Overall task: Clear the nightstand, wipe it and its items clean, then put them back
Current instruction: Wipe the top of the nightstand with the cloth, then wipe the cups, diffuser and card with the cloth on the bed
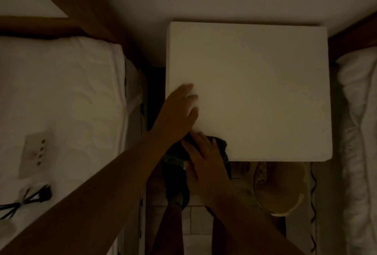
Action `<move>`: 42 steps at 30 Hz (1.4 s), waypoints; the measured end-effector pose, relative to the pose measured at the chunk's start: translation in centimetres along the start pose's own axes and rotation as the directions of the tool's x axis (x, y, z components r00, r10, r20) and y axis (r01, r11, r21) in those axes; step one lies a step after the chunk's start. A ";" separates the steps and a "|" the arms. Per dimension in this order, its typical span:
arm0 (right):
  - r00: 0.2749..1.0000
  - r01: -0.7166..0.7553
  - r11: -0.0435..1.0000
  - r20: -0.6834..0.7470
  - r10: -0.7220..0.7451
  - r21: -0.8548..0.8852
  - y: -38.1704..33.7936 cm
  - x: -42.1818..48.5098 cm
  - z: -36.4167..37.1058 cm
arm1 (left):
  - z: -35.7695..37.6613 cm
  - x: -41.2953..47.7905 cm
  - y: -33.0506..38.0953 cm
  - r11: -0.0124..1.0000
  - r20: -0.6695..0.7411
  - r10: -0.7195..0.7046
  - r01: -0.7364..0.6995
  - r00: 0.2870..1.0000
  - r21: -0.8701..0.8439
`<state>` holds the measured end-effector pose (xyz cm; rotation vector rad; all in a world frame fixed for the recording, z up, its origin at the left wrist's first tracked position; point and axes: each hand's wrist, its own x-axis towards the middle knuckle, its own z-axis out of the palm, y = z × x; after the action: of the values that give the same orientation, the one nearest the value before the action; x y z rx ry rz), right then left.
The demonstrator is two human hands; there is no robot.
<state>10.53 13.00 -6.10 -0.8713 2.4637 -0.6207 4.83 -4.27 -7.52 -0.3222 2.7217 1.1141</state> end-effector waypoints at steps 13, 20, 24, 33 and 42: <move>0.995 -0.093 0.981 -0.050 0.085 -0.172 0.7 1.8 -1.8 | 2.1 -10.7 -1.0 0.991 -0.086 -0.112 0.118 0.990 0.059; 0.998 0.033 0.999 0.051 -0.032 -0.009 -3.1 3.5 1.3 | 0.2 -13.1 -1.9 0.675 -0.047 -0.655 0.555 0.755 -0.487; 0.954 0.211 0.978 0.221 -0.204 -0.007 -6.0 5.1 3.2 | -2.8 -16.9 -3.3 0.590 -0.035 -0.705 0.558 0.709 -0.583; 0.589 0.158 0.884 0.677 -0.442 0.439 -12.6 4.4 2.0 | -8.3 -27.2 -2.9 0.514 -0.141 -0.763 0.461 0.631 -0.723; 0.384 0.257 0.786 0.687 -0.617 0.562 -21.2 -1.3 -0.8 | -8.5 -37.7 0.7 -0.117 0.125 -0.851 0.048 0.511 -0.992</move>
<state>20.85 -0.71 6.42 -1.3004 1.1252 -0.5894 40.11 -4.86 8.34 -2.0700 0.9929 2.5896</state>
